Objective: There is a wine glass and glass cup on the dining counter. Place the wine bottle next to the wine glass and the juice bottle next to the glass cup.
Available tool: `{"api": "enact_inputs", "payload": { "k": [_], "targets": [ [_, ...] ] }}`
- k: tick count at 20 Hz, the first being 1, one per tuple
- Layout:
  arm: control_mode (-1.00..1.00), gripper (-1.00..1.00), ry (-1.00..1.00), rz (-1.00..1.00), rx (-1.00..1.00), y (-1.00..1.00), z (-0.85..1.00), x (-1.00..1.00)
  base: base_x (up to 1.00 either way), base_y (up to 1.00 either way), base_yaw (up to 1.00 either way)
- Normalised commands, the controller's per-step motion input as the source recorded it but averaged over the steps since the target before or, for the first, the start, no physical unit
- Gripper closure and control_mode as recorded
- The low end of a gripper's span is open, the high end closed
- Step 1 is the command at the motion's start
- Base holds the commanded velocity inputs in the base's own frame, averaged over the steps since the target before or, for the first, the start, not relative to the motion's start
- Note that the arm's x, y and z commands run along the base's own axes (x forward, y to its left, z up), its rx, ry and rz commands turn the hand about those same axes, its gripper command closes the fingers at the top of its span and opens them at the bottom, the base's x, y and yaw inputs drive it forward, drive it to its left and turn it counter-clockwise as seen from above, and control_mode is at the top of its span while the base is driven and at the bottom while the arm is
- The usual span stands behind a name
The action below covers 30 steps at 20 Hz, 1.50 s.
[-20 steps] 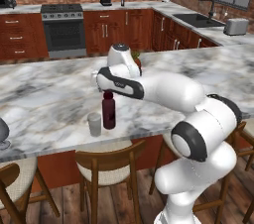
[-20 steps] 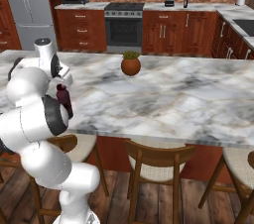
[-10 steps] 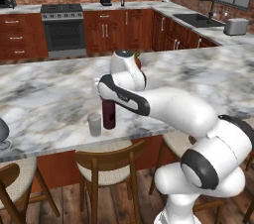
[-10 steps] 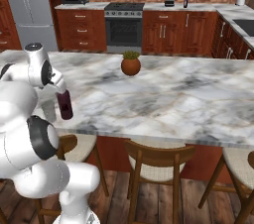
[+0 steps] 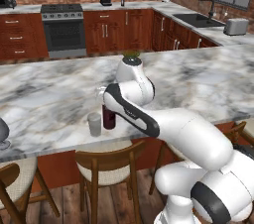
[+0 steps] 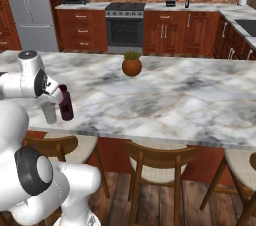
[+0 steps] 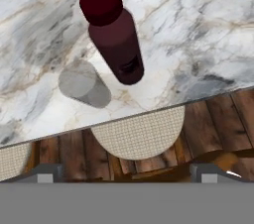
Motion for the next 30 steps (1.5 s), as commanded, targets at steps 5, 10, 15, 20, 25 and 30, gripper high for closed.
{"api": "enact_inputs", "payload": {
  "k": [5, 10, 15, 20, 25, 30],
  "targets": [
    [-1.00, -1.00, 0.01, 0.00, 0.00, -0.09, -0.02, -0.39, 0.00, 0.00, 0.00],
    [-1.00, -1.00, 0.00, 0.00, -0.01, 0.00, 0.00, -0.04, 0.00, 0.00, 0.00],
    [-1.00, -1.00, 0.00, 0.00, 0.00, 0.00, 0.00, 0.00, 0.00, 0.00, 0.00],
    [1.00, -1.00, 0.00, 0.00, 0.00, 0.00, 0.00, 0.00, 0.00, 0.00, 0.00],
    [1.00, -1.00, 0.00, 0.00, 0.00, 0.00, 0.00, 0.00, -0.14, 0.01, 0.00],
    [1.00, -1.00, 0.00, 0.00, 0.00, 0.00, 0.00, 0.00, -0.65, 0.06, 0.01]
  ]
}}
